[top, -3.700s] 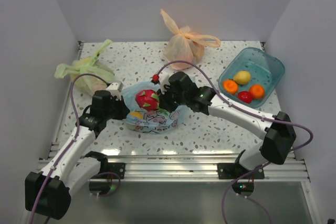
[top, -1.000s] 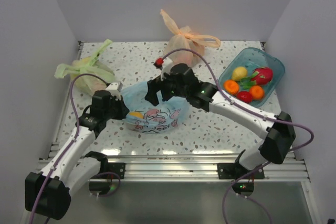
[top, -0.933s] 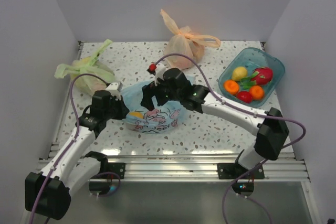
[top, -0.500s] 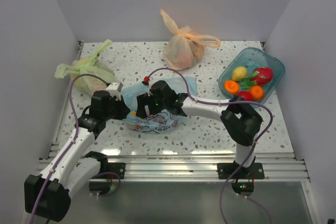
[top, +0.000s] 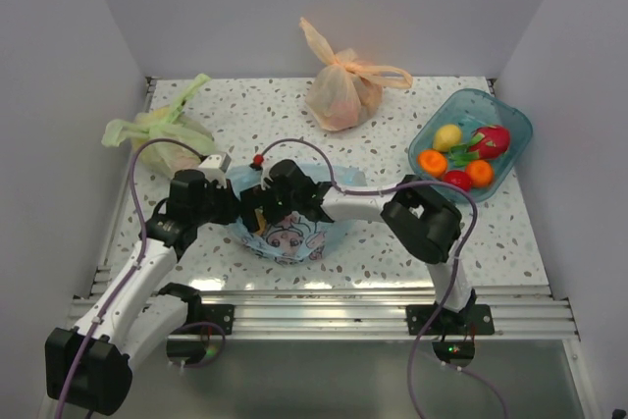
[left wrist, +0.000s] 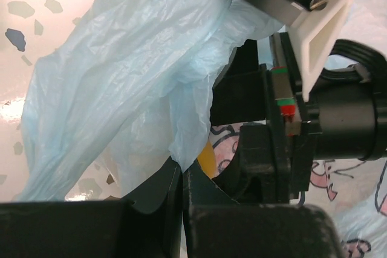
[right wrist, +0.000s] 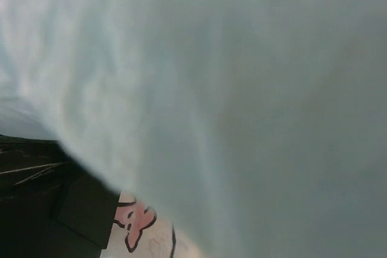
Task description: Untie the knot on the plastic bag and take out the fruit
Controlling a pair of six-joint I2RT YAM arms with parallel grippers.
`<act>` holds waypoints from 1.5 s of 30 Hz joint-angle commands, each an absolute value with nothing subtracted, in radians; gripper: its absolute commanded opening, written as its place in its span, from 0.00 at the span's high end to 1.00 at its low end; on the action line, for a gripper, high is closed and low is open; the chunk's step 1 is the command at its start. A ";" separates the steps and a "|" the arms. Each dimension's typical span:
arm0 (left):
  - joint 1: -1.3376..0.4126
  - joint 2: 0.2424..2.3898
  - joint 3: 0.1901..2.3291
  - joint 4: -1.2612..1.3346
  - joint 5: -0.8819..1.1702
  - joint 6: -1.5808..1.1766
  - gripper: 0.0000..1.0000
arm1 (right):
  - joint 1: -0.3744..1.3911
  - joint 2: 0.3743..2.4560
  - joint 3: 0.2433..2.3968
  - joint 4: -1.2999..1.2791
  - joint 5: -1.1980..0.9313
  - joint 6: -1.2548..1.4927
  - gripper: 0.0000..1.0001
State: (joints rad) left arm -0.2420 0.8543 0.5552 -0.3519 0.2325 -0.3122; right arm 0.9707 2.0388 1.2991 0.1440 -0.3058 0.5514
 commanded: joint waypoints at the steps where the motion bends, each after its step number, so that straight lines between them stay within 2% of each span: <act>1: -0.236 0.853 0.560 -0.284 0.272 -0.307 0.94 | 0.986 2.080 1.359 0.227 -0.361 0.571 0.01; 4: -0.236 0.847 0.558 -0.284 0.267 -0.307 0.94 | 0.986 2.111 1.341 0.274 -0.350 0.600 0.04; 7: -0.236 0.845 0.561 -0.288 0.256 -0.310 0.94 | 0.986 2.102 1.299 0.310 -0.313 0.615 0.19; 8: -0.236 0.844 0.560 -0.290 0.247 -0.308 0.94 | 0.986 2.091 1.289 0.310 -0.302 0.611 0.30; 11: -0.236 0.838 0.561 -0.295 0.226 -0.310 0.94 | 0.986 2.019 1.240 0.279 -0.241 0.568 0.39; 12: -0.236 0.836 0.561 -0.296 0.218 -0.311 0.94 | 0.986 1.994 1.217 0.261 -0.227 0.539 0.44; 13: -0.236 0.835 0.563 -0.301 0.213 -0.311 0.94 | 0.986 1.974 1.207 0.246 -0.212 0.522 0.53; 18: -0.236 0.836 0.569 -0.314 0.163 -0.318 0.95 | 0.982 1.853 1.194 0.076 -0.091 0.390 0.68; 27: -0.236 0.850 0.575 -0.330 0.124 -0.324 0.95 | 0.962 1.614 1.248 -0.187 -0.101 0.221 0.73; 31: -0.236 0.861 0.575 -0.333 0.124 -0.322 0.95 | 0.858 1.490 1.321 -0.253 -0.250 0.207 0.74; 34: -0.236 0.856 0.577 -0.333 0.127 -0.322 0.95 | 0.721 1.431 1.359 -0.290 -0.242 0.199 0.73; 37: -0.236 0.850 0.575 -0.333 0.126 -0.322 0.95 | 0.557 1.410 1.381 -0.322 -0.121 0.192 0.72; 42: -0.236 0.847 0.575 -0.330 0.129 -0.321 0.95 | 0.295 1.466 1.425 -0.342 0.203 0.224 0.71; 45: -0.236 0.847 0.575 -0.328 0.133 -0.321 0.95 | 0.137 1.545 1.457 -0.336 0.262 0.310 0.71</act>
